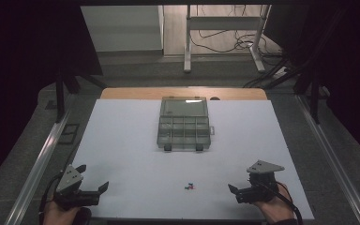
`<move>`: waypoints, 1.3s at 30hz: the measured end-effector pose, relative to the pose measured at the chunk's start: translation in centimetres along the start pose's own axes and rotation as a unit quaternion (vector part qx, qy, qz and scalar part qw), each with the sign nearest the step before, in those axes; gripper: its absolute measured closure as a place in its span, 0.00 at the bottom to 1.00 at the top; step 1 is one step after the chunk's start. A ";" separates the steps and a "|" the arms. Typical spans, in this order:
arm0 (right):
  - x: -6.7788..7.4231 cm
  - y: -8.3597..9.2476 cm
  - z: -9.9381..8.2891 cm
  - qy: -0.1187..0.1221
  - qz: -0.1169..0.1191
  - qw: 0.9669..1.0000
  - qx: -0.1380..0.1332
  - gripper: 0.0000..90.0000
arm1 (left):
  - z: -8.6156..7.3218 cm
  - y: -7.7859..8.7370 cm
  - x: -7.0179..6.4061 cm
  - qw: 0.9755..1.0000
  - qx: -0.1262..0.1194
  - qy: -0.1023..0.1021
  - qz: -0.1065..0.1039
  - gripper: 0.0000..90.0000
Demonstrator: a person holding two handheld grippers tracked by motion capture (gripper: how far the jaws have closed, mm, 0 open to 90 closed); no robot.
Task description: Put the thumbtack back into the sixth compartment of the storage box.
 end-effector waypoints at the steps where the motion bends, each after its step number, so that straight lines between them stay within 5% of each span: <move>1: 0.2 -0.2 0.2 0.001 0.003 1.000 0.000 0.00 | 0.0 0.0 0.0 1.000 0.000 0.000 0.000 0.00; 22: 2.9 -2.8 3.0 0.030 0.032 0.999 0.026 0.00 | 0.0 0.0 -0.1 1.000 0.002 -0.003 -0.003 0.01; 39: 4.5 -5.2 4.6 0.046 0.031 0.997 0.059 0.00 | 0.0 -0.1 -0.1 1.000 0.002 -0.003 -0.003 0.01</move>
Point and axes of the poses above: each handheld gripper's, and its own axes: y roughly backward along the jaws, z roughly out of its top, x roughly to its left, the point moved 8 cm from there along -y, roughly forward along the jaws, and after that the axes turned 8 degrees about -y, right-handed, at the moved point
